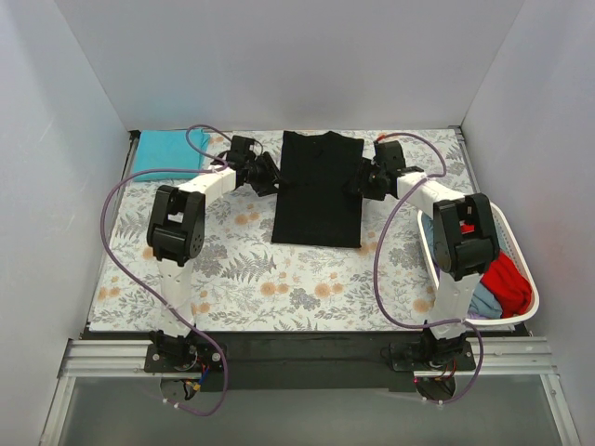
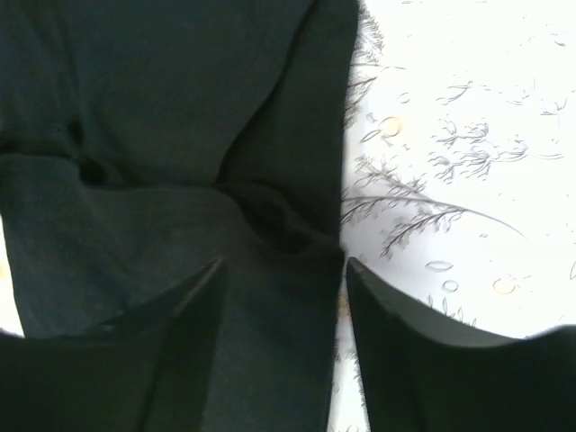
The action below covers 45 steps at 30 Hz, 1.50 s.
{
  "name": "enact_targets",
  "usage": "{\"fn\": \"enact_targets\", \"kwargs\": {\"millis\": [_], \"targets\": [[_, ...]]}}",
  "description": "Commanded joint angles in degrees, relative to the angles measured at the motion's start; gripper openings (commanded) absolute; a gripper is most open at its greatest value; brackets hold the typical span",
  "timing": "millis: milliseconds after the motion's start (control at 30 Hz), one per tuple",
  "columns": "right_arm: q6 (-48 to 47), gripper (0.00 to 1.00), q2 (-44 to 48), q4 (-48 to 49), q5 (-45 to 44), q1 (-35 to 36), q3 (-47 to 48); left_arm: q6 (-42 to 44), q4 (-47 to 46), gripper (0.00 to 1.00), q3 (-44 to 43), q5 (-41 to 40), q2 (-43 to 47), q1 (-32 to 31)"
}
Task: Fold and stack the t-shirts
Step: Fold the tshirt
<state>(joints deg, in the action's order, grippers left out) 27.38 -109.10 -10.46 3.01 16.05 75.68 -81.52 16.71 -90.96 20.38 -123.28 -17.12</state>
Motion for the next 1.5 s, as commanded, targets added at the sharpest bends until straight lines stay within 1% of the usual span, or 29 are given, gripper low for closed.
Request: {"fn": "enact_targets", "kwargs": {"millis": [0, 33, 100, 133, 200, 233, 267, 300, 333, 367, 433, 467, 567, 600, 667, 700, 767, 800, 867, 1000, 1067, 1133, 1167, 1333, 1433, 1467], "targets": [[-1.4, 0.65, -0.1, 0.6, 3.5, -1.7, 4.3, 1.4, -2.1, 0.47, -2.3, 3.1, 2.1, 2.1], [-1.5, 0.67, 1.2, -0.4, 3.2, -1.7, 4.5, 1.4, -2.2, 0.47, -2.0, 2.5, 3.1, 2.5], [-1.5, 0.68, 2.9, -1.2, 3.2, -1.7, 4.2, 1.0, -2.1, 0.47, 0.0, 0.8, 6.6, 2.5], [-1.4, 0.68, 4.6, -1.9, 3.6, -1.6, 3.9, 0.7, -2.4, 0.46, 0.9, 0.4, 7.9, 2.5], [-0.9, 0.64, 6.3, -2.2, 4.2, -0.6, 2.1, -0.5, -2.4, 0.41, 3.2, 0.2, 10.6, 1.9], [-0.7, 0.62, 7.7, -2.1, 4.2, -0.1, 1.6, -0.5, -2.6, 0.36, 3.9, 0.1, 11.3, 1.3], [-0.7, 0.59, 8.2, -2.0, 4.0, 0.6, 1.2, -0.3, -3.0, 0.34, 4.0, 0.1, 11.7, 0.7], [-0.4, 0.51, 8.3, -1.8, 4.5, 2.0, 1.1, -0.3, -3.1, 0.31, 4.1, 0.3, 11.5, -0.5], [-0.2, 0.49, 7.9, -1.2, 5.2, 2.5, 1.5, -0.6, -3.3, 0.23, 3.3, 0.6, 10.7, -0.9], [-0.4, 0.45, 7.2, -0.2, 6.2, 3.0, 2.2, -0.7, -3.6, 0.20, 2.8, 2.2, 9.9, -1.2], [-0.7, 0.42, 3.6, -0.2, 9.0, 3.9, 6.3, -1.3, -3.8, 0.13, -0.2, 3.8, 6.6, -1.8], [-1.1, 0.42, 2.2, -0.2, 10.4, 4.0, 7.6, -1.4, -3.9, 0.10, -1.2, 4.7, 5.6, -1.9], [-2.1, 0.38, -4.5, 1.8, 16.8, 3.9, 13.2, -1.5, -5.5, 0.06, -4.6, 5.7, 1.0, -1.9], [-2.1, 0.37, -7.9, 2.8, 19.2, 4.0, 14.7, -1.5, -6.2, 0.05, -5.2, 7.6, -0.3, -1.9], [-2.0, 0.37, -11.4, 3.9, 21.1, 3.8, 18.2, -1.8, -10.0, 0.05, -6.1, 9.0, -3.6, -1.9], [-1.9, 0.36, -14.6, 4.4, 23.3, 3.5, 19.3, -2.0, -11.6, 0.05, -6.2, 10.1, -4.8, -1.5], [-1.4, 0.36, -17.6, 6.1, 25.1, 2.8, 21.7, -2.6, -14.4, 0.05, -7.0, 11.9, -8.9, -1.0], [-1.0, 0.35, -20.1, 6.4, 27.0, 2.4, 22.3, -2.9, -14.5, 0.04, -7.6, 12.6, -10.6, -0.3], [-0.5, 0.34, -22.1, 7.6, 28.5, 1.4, 22.8, -4.1, -14.5, 0.03, -7.6, 12.8, -13.4, 0.4], [1.6, 0.34, -25.8, 9.9, 34.0, -2.3, 21.7, -5.3, -15.2, 0.04, -5.1, 12.6, -14.9, 1.8], [3.2, 0.34, -26.6, 14.5, 36.9, -3.4, 21.0, -5.8, -16.1, 0.03, -4.1, 12.2, -14.8, 2.1], [4.4, 0.34, -27.2, 16.3, 39.7, -4.6, 19.9, -6.3, -16.4, 0.03, -3.1, 12.3, -14.7, 2.4], [4.8, 0.36, -27.2, 18.0, 40.4, -5.4, 19.4, -6.4, -16.4, 0.03, -2.8, 12.3, -14.6, 2.4], [4.4, 0.37, -25.6, 18.1, 41.6, -8.0, 17.6, -6.3, -16.4, 0.03, -1.9, 12.1, -14.4, 2.5], [3.7, 0.39, -21.9, 18.4, 41.7, -9.1, 16.9, -6.2, -16.4, 0.03, -2.1, 13.0, -14.2, 2.5], [3.4, 0.41, -20.8, 18.3, 41.8, -9.1, 17.0, -6.0, -18.1, 0.03, -2.3, 13.4, -14.2, 2.5]]}}
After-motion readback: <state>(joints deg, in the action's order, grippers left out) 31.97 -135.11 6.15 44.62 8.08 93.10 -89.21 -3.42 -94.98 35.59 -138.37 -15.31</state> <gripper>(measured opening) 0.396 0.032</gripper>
